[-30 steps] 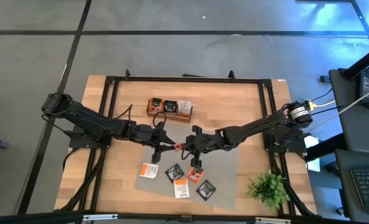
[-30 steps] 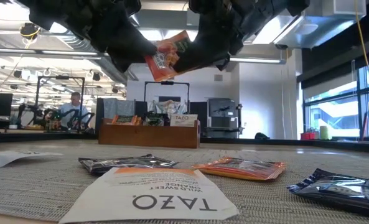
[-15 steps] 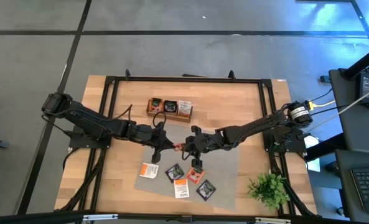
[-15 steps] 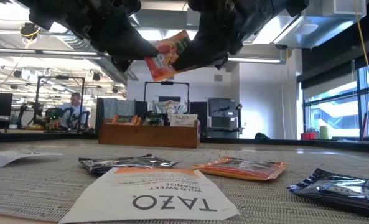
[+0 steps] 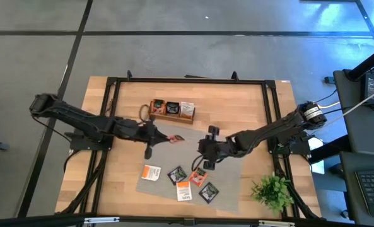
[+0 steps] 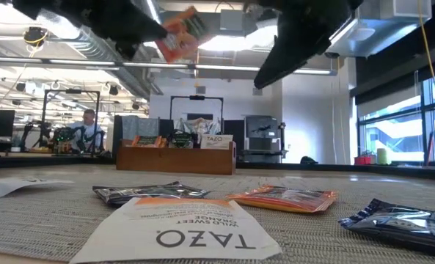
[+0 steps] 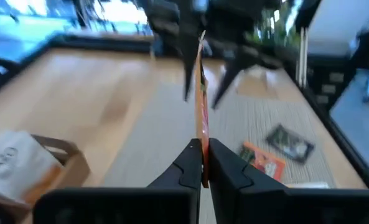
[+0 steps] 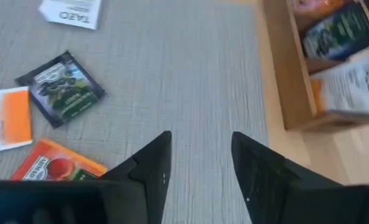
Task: Pick & Place Tea
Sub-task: Put the orange tea bag into the left section of the wooden organizer
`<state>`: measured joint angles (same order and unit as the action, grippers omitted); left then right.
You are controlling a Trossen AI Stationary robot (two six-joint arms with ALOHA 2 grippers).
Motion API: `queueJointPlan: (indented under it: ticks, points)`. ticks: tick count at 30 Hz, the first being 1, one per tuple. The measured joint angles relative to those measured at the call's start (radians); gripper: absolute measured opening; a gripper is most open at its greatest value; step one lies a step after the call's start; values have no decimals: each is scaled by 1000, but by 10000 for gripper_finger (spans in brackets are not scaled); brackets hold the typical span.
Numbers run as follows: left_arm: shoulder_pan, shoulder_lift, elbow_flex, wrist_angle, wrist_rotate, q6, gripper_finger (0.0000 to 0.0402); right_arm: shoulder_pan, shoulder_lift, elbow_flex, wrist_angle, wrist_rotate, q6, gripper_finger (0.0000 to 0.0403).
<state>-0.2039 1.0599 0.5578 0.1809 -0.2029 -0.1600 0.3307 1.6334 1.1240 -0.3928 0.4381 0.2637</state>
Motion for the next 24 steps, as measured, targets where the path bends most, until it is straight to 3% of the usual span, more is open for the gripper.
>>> queueJointPlan:
  ticks: [4, 6, 11, 16, 20, 24]
  points:
    - [-7, -86, -110, 211, -22, 6, 11, 0, 5, -11, 94, -20, -64, 170]
    - [-14, -110, -169, 335, -14, 23, 10, -16, 5, -55, 225, -34, -140, 170]
    - [-25, -107, -262, 620, -16, 120, 10, -97, 3, -220, 795, -136, -293, 170]
    - [-24, -76, -272, 798, -12, 237, 10, -161, 2, -327, 1245, -165, -241, 170]
    - [-24, -14, -272, 928, -9, 301, 10, -180, 4, -332, 1317, -282, -273, 170]
    - [-23, 76, -271, 1025, -9, 334, 10, -175, 42, -276, 1317, -305, -311, 170]
